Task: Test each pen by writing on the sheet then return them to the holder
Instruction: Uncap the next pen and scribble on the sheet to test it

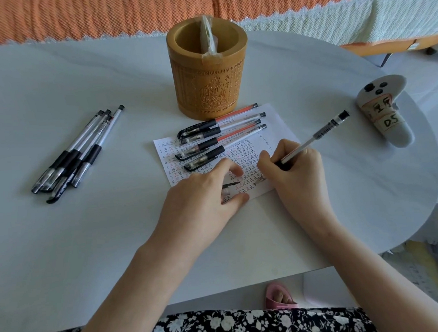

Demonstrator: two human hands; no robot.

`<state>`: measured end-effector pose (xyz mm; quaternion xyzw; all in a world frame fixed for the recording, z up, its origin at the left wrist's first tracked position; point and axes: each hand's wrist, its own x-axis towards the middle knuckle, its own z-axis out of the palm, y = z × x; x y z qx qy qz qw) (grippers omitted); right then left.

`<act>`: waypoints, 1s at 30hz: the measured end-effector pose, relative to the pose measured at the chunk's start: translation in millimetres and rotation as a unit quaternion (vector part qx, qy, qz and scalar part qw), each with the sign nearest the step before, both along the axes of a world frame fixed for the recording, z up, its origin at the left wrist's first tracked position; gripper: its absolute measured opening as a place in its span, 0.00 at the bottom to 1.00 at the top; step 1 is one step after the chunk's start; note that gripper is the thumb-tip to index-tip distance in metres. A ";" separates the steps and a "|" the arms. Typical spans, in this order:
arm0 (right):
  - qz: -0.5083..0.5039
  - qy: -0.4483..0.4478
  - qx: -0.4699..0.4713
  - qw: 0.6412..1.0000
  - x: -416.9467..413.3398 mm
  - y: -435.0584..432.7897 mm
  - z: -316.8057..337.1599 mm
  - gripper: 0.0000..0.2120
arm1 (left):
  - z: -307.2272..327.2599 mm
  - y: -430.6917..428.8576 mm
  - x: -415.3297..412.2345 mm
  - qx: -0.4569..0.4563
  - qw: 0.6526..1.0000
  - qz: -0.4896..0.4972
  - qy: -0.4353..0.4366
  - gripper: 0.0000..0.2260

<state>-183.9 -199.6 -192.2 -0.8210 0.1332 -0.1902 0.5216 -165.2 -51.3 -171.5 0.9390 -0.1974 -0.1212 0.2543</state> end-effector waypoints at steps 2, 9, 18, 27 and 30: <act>-0.004 0.003 -0.007 1.000 0.2 0.1 -0.3 0.17 | -0.1 0.0 0.0 0.000 1.000 0.002 0.000 0.13; -0.005 0.009 -0.023 1.000 0.0 -0.7 -0.8 0.16 | 0.8 -0.1 -0.4 0.004 1.000 0.002 0.000 0.13; 0.000 0.003 -0.003 1.000 0.5 -1.5 -1.7 0.17 | 0.9 0.3 -0.4 0.001 1.000 -0.001 -0.001 0.13; 0.003 0.002 -0.023 1.000 0.0 -0.9 -2.1 0.17 | 1.4 0.0 -0.4 -0.002 1.000 0.001 -0.003 0.13; -0.002 0.001 -0.022 1.000 0.1 -0.8 -1.9 0.16 | 2.2 0.2 -0.9 -0.003 1.000 0.001 -0.001 0.13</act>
